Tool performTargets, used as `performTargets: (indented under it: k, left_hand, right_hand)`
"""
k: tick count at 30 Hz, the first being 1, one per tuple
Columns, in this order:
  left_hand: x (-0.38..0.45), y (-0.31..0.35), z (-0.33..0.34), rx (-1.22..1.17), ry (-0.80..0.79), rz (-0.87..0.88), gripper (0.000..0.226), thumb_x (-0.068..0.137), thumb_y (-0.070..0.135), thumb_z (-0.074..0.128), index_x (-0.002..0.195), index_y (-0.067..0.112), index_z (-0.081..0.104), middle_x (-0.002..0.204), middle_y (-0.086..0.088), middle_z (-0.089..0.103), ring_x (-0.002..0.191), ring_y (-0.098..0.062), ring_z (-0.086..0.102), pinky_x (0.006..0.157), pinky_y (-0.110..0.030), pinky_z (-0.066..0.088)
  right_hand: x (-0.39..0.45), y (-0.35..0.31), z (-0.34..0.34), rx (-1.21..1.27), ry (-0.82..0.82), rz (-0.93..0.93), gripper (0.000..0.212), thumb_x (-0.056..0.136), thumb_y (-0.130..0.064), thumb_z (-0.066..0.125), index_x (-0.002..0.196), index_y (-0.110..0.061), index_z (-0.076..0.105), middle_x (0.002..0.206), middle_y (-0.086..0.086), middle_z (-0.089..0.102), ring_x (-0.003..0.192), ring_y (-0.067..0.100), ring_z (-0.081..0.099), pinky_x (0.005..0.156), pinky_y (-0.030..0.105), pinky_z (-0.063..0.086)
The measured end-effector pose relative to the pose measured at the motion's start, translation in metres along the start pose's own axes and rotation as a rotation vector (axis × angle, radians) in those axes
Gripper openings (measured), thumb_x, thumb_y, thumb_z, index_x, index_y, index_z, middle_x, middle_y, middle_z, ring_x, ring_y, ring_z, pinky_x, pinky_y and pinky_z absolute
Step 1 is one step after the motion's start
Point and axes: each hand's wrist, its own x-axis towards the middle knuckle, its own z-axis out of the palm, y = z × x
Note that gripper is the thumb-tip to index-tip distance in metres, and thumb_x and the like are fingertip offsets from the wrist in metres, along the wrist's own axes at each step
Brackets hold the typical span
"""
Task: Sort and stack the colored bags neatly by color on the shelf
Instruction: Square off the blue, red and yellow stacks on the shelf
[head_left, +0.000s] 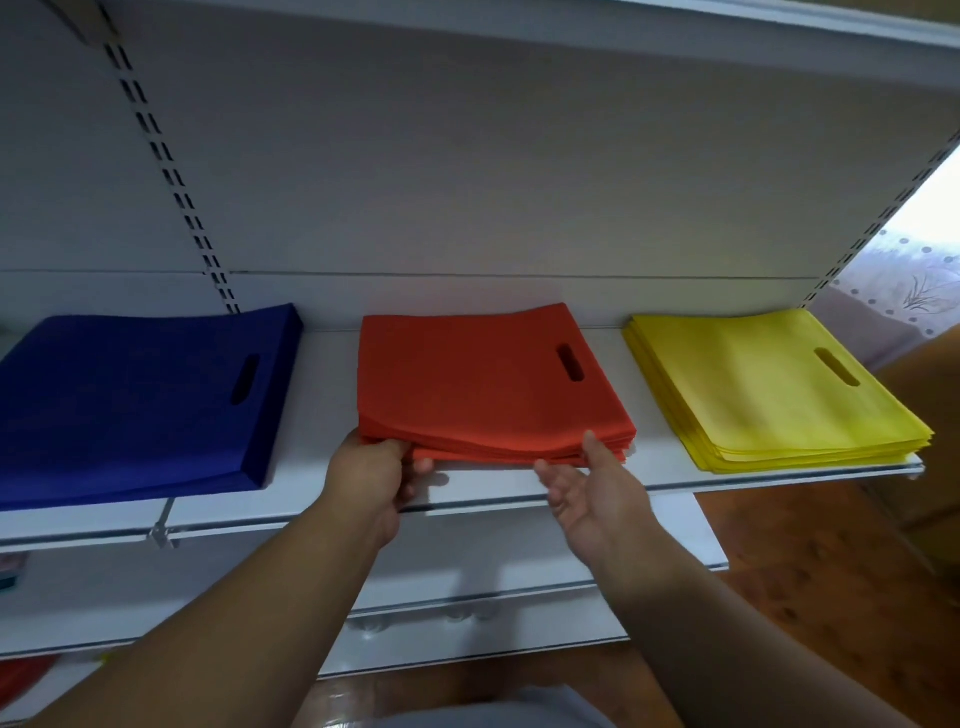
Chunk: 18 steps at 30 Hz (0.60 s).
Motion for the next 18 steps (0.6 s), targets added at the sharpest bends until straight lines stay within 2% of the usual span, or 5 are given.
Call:
performTargets:
  k: [3,7,11,15,18]
  left_hand:
    - [0.002,-0.001,-0.004,0.018,-0.009,-0.004,0.018,0.095,0.004,0.049,0.106,0.009,0.063,0.062,-0.011,0.060,0.071,-0.030,0.064,0.042,-0.023,0.035]
    - [0.000,0.000,-0.005,-0.029,-0.049,-0.044,0.018,0.095,-0.002,0.052,0.102,0.010,0.063,0.073,-0.014,0.071,0.066,-0.024,0.071,0.053,-0.029,0.053]
    - [0.000,-0.002,-0.009,-0.029,-0.076,-0.042,0.019,0.095,-0.004,0.051,0.105,0.007,0.062,0.077,-0.019,0.070,0.084,-0.037,0.072,0.067,-0.039,0.059]
    - [0.000,-0.002,-0.011,-0.030,-0.100,-0.041,0.024,0.090,-0.010,0.052,0.107,0.004,0.062,0.074,-0.016,0.069,0.084,-0.036,0.071,0.057,-0.031,0.057]
    - [0.000,-0.005,-0.016,-0.049,-0.154,-0.044,0.031,0.084,-0.016,0.057,0.111,-0.001,0.061,0.085,-0.019,0.070,0.089,-0.037,0.072,0.060,-0.029,0.059]
  right_hand:
    - [0.009,-0.007,-0.004,-0.108,0.075,-0.063,0.029,0.094,-0.035,0.064,0.111,-0.012,0.059,0.086,0.015,0.071,0.063,0.020,0.069,0.042,0.023,0.040]
    - [0.012,-0.008,-0.005,-0.144,0.098,-0.078,0.027,0.092,-0.027,0.067,0.109,-0.007,0.060,0.082,0.013,0.069,0.057,0.017,0.066,0.042,0.023,0.041]
    - [0.011,-0.003,-0.007,-0.150,0.116,-0.110,0.028,0.092,-0.021,0.066,0.112,-0.003,0.061,0.086,0.012,0.071,0.057,0.016,0.067,0.042,0.023,0.043]
    - [0.014,-0.003,-0.008,-0.193,0.124,-0.142,0.030,0.092,-0.024,0.066,0.111,-0.001,0.061,0.089,0.011,0.072,0.063,0.020,0.071,0.047,0.027,0.048]
    - [0.017,-0.006,-0.010,-0.251,0.112,-0.114,0.034,0.093,-0.032,0.066,0.108,-0.002,0.061,0.097,0.014,0.072,0.073,0.025,0.074,0.051,0.030,0.051]
